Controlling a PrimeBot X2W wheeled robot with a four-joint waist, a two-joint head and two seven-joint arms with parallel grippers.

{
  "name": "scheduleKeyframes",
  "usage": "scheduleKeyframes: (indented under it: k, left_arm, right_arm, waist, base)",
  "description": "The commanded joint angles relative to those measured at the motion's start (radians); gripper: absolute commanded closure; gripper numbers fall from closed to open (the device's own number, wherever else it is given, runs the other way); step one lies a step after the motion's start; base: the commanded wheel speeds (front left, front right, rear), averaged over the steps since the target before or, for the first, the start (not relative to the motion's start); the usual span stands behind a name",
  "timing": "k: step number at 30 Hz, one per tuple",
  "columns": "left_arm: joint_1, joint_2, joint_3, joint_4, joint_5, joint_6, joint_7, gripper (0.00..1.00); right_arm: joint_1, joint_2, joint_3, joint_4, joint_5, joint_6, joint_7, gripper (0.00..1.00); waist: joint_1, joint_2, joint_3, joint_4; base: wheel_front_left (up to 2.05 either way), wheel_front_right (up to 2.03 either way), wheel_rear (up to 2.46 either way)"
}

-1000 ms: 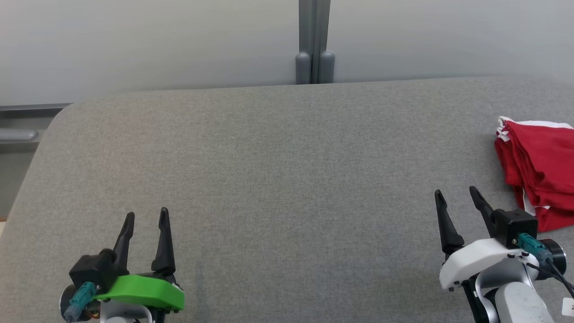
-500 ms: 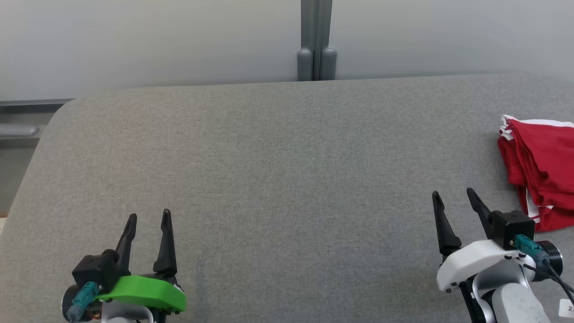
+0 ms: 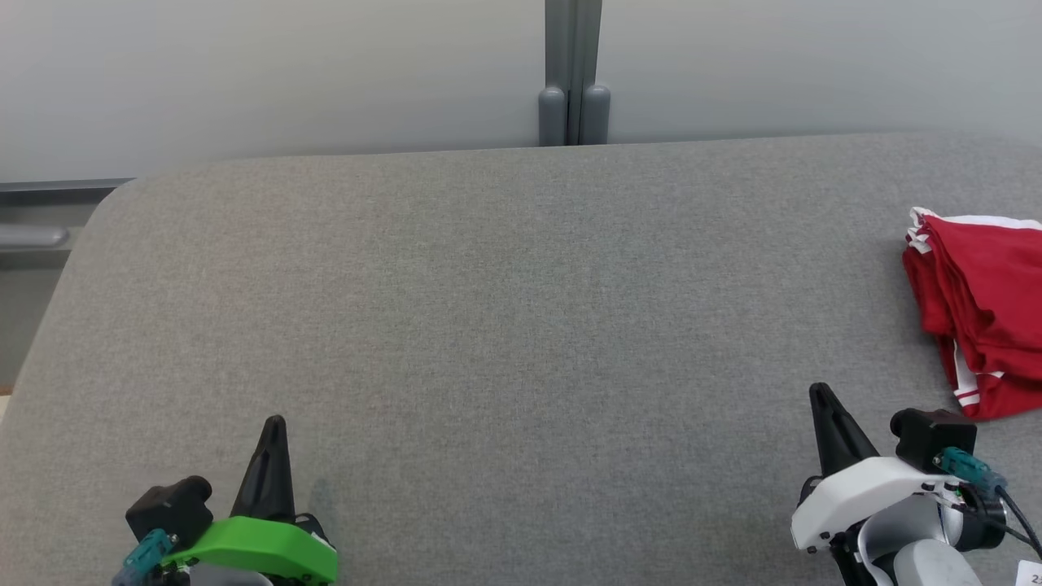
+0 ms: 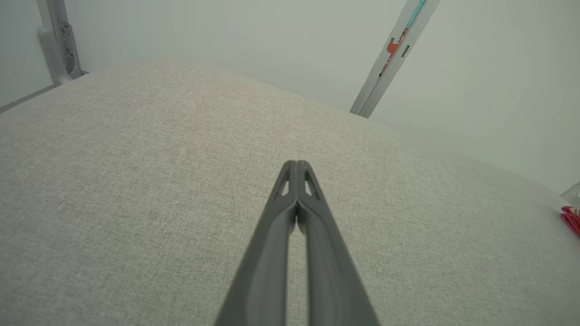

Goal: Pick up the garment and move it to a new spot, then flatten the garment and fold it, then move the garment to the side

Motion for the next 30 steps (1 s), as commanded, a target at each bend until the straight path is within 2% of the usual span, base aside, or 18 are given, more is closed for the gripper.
scheduleKeyframes:
  k: [1,30]
  left_arm:
    - [-0.016,0.003,0.011,-0.021,-0.041,0.000,0.009,1.00]
    - [-0.034,0.004,0.058,-0.060,-0.451,-0.001,0.128,1.00]
  right_arm:
    - [-0.022,-0.005,-0.006,-0.015,0.051,0.000,0.005,1.00]
    - [-0.039,-0.004,-0.029,-0.019,0.538,-0.001,0.063,1.00]
  waist:
    - [0.0000,0.0000,0.000,0.000]
    - [0.0000,0.0000,-0.006,-0.006]
  base:
    - [0.00,0.00,0.00]
    - [0.00,0.00,0.00]
